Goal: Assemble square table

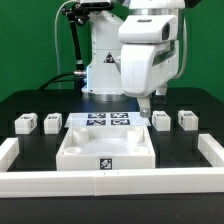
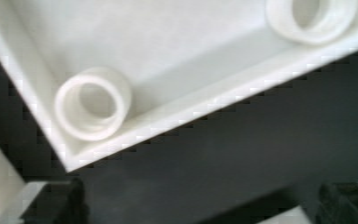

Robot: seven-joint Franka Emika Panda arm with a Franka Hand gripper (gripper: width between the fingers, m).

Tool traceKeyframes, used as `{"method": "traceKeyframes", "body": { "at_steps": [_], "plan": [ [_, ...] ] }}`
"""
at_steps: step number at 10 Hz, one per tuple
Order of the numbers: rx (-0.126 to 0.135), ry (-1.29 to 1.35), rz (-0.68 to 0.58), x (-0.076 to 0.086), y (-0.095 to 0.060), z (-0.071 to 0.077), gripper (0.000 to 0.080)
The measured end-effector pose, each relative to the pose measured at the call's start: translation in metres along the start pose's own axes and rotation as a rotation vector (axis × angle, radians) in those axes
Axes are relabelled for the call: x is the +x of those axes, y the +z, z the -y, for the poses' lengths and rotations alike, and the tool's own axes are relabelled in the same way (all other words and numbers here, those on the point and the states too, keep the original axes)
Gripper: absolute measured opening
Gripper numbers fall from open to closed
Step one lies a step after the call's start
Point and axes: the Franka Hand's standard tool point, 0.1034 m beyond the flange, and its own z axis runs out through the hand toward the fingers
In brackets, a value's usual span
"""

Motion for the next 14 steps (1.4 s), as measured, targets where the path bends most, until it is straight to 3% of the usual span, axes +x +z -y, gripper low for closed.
{"method": "traceKeyframes", "body": {
  "at_steps": [3,4,5,9,13,14],
  "plan": [
    [-0.002,0.004,-0.001,0.001,-0.001,-0.001,0.065],
    [-0.014,-0.07,-0.006,-0.001,0.0,-0.003,0.065],
    [-0.046,-0.215,-0.023,-0.007,0.002,-0.007,0.065],
    [-0.037,-0.344,-0.015,-0.043,0.014,-0.004,0.065],
    [-0.036,-0.34,-0.016,-0.044,0.016,-0.003,0.065],
    [-0.037,-0.336,-0.019,-0.051,0.022,0.006,0.065]
  ]
}}
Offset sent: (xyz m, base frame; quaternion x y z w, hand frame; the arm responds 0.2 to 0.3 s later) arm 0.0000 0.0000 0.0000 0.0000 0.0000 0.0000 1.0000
